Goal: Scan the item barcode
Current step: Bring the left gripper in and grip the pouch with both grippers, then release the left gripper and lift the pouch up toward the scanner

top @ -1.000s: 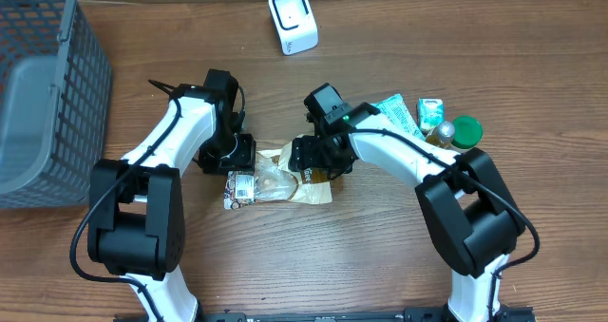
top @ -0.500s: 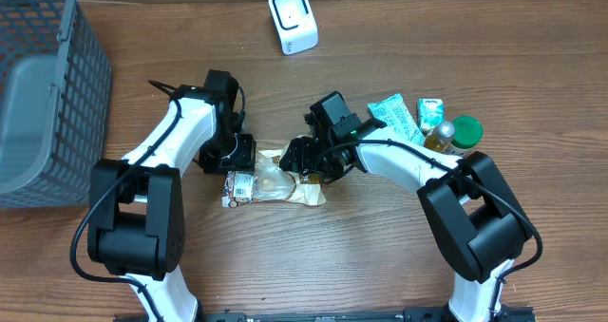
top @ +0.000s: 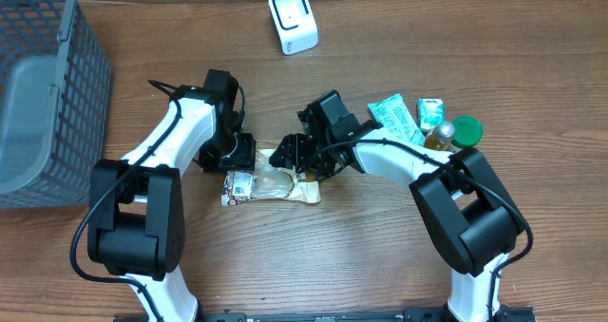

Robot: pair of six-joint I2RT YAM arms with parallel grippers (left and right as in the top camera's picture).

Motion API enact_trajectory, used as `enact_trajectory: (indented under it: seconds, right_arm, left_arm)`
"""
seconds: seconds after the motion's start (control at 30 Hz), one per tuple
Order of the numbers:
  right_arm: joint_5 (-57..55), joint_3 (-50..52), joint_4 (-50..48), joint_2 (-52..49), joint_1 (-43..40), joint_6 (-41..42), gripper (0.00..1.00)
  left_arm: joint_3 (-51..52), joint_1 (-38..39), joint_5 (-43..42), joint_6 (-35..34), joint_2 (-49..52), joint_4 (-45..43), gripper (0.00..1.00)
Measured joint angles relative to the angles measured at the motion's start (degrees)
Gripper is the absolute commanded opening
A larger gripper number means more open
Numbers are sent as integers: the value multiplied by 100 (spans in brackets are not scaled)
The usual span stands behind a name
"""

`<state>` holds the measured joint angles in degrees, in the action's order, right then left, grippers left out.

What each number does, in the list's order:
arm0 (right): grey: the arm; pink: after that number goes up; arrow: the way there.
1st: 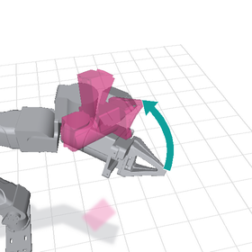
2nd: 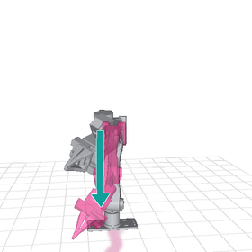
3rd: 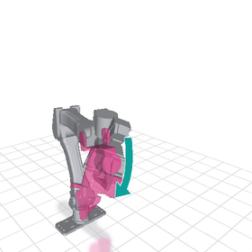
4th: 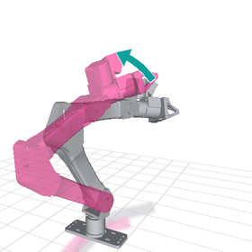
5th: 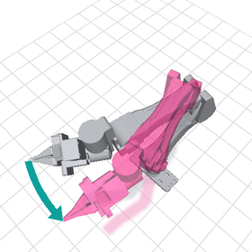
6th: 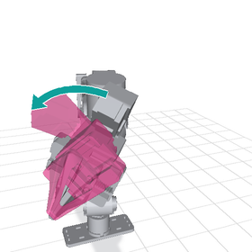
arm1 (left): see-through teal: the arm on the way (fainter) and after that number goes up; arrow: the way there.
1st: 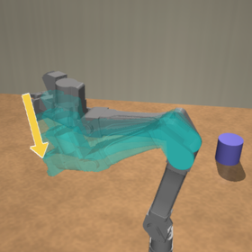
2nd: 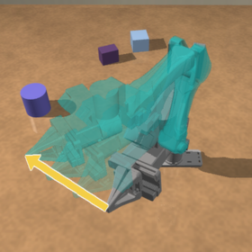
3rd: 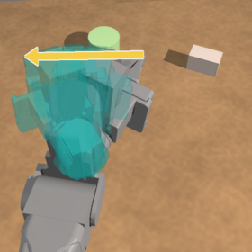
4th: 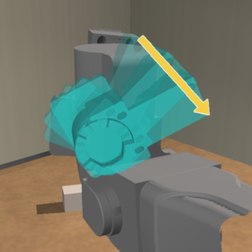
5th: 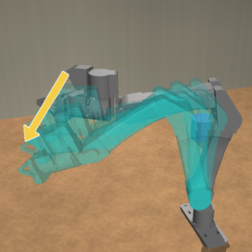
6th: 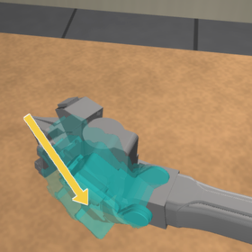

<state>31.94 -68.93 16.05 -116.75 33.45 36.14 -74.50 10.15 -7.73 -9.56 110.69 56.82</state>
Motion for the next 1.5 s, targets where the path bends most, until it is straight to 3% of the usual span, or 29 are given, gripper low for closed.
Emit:
enact_trajectory:
  seconds: [0.23,0.37,0.53,1.0,1.27,1.5]
  right_arm:
    - [291,4,-92,-96,-28,-9,54]
    - [376,11,26,-129,-48,-90,41]
    - [787,31,-61,-236,-166,-284,40]
    - [1976,92,-623,-365,-717,-695,28]
    - [2068,92,-678,-365,-717,-761,33]
    - [1814,92,-481,-365,-717,-765,29]
  left_arm:
    - [0,0,28,0,0,-15,61]
    - [0,0,39,0,0,-74,66]
    - [0,-4,96,-4,0,-81,75]
    - [0,-4,46,-61,0,-160,77]
    - [0,-4,48,-61,0,-144,79]
    - [0,0,46,-61,0,-138,80]
